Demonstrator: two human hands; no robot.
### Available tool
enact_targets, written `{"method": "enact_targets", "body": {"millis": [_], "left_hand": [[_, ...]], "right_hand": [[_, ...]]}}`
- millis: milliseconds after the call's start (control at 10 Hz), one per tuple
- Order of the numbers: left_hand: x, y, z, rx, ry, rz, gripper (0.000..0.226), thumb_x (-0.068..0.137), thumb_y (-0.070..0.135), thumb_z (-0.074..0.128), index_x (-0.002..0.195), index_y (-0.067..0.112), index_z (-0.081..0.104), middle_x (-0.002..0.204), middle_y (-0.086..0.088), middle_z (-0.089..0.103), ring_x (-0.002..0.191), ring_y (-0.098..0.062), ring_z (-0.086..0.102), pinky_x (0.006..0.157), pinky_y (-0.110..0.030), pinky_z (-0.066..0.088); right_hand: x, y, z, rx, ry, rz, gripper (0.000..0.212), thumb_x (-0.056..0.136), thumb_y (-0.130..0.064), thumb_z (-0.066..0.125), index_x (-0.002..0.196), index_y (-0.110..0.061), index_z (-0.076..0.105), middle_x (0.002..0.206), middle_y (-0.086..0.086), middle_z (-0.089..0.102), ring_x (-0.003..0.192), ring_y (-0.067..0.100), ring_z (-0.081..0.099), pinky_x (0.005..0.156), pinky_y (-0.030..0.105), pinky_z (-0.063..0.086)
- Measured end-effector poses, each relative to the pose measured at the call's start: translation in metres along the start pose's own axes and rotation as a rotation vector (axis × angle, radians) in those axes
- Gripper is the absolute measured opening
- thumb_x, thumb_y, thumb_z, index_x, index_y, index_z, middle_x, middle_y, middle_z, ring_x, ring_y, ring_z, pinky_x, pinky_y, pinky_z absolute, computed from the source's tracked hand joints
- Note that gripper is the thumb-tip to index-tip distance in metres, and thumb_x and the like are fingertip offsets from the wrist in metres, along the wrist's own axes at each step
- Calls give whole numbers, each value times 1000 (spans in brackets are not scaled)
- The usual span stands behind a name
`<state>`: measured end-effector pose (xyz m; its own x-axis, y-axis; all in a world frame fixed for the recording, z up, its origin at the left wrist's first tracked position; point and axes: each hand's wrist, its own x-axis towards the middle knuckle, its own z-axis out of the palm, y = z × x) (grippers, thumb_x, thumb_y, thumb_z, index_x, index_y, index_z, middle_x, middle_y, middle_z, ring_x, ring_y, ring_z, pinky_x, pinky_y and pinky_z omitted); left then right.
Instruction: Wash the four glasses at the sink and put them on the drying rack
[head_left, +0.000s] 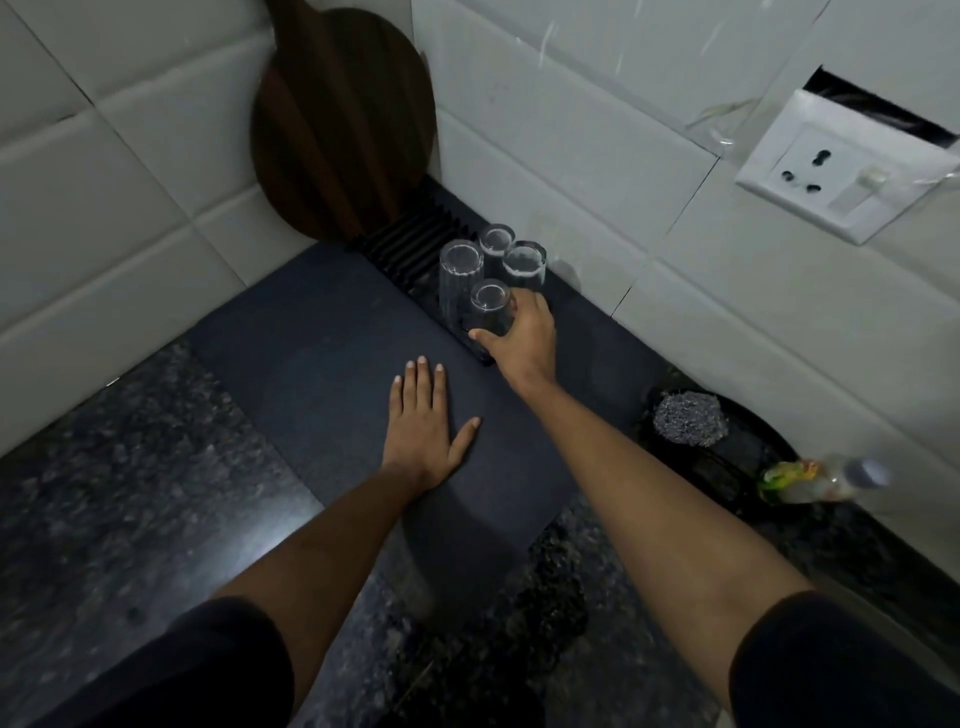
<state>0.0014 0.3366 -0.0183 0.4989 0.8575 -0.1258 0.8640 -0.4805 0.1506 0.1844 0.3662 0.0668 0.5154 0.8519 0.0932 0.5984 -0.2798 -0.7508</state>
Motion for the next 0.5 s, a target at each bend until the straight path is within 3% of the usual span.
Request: {"method": "enact_targets", "body": {"millis": [400, 500], "left_hand": [[-2, 6, -8, -19, -75, -44, 93, 100, 71, 15, 163, 4, 6, 169, -22, 2, 158, -37, -2, 127, -52, 3], [-9, 18, -20, -96, -107, -2, 89, 101, 63, 31, 162, 4, 5, 169, -22, 6, 157, -37, 4, 128, -49, 9]], "right_hand": [[-20, 18, -18, 35, 5, 18, 69, 72, -40, 93, 128, -13, 63, 123, 3, 61, 114, 18, 60, 98, 32, 52], [-41, 30, -45, 27, 41, -34, 66, 79, -43, 88, 130, -11, 63, 126, 5, 61, 117, 19, 59, 97, 31, 51]]}}
